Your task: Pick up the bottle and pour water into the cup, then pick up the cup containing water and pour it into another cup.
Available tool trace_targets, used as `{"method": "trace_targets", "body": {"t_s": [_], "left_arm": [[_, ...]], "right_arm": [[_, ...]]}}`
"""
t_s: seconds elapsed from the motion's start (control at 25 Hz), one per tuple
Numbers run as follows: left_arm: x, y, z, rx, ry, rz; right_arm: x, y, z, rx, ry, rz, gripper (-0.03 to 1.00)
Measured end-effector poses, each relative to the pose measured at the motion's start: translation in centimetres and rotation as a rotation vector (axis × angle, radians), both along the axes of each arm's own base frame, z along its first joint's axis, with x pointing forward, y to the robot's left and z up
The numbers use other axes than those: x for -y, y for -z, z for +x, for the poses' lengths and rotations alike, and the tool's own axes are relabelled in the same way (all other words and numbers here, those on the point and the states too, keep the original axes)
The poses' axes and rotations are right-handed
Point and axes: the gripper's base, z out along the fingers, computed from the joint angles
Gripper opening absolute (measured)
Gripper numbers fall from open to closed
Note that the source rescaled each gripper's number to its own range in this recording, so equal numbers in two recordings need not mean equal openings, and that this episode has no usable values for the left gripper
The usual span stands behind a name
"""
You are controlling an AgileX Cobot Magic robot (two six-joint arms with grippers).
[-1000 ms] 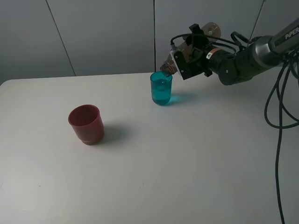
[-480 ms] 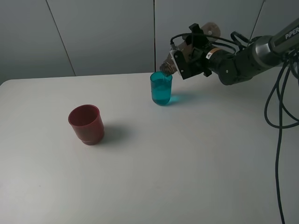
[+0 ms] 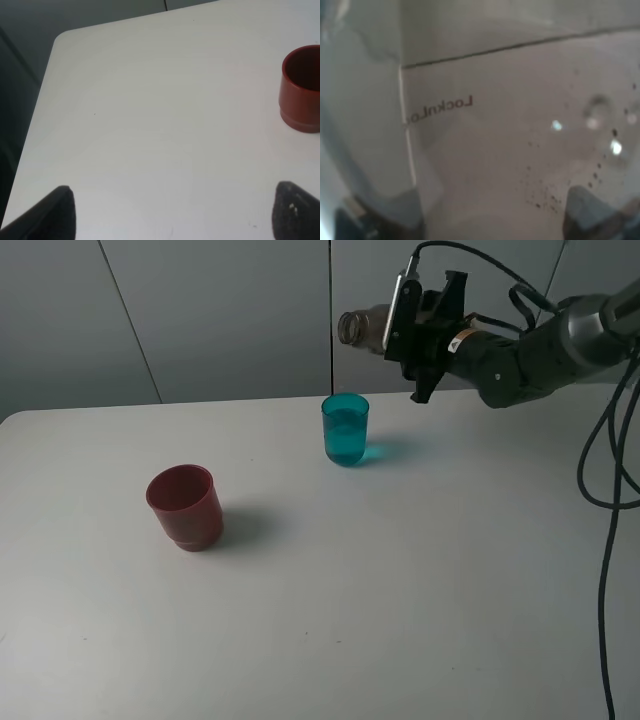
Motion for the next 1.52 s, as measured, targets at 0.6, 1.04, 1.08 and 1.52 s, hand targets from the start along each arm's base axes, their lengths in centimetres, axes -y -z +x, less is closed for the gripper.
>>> {"method": "trace_targets", "body": {"t_s": [0.6, 1.04, 1.08, 1.52], "left_arm": [[0.0, 0.0, 0.0, 0.000, 0.001, 0.002], [0.0, 0.0, 0.0, 0.000, 0.001, 0.002], [0.0, 0.0, 0.0, 0.000, 0.001, 0.002], [0.0, 0.0, 0.0, 0.000, 0.001, 0.002]], "right_arm": [[3.8, -1.1, -6.1, -0.330, 0.300, 0.942, 0.03], [7.0, 3.0, -5.7, -0.407, 0.453, 1.164, 0.03], [7.0, 3.5, -5.6, -0.410, 0.453, 1.163, 0.03], [6.8, 5.5, -4.2, -0.406, 0.439, 1.149, 0.03]]}}
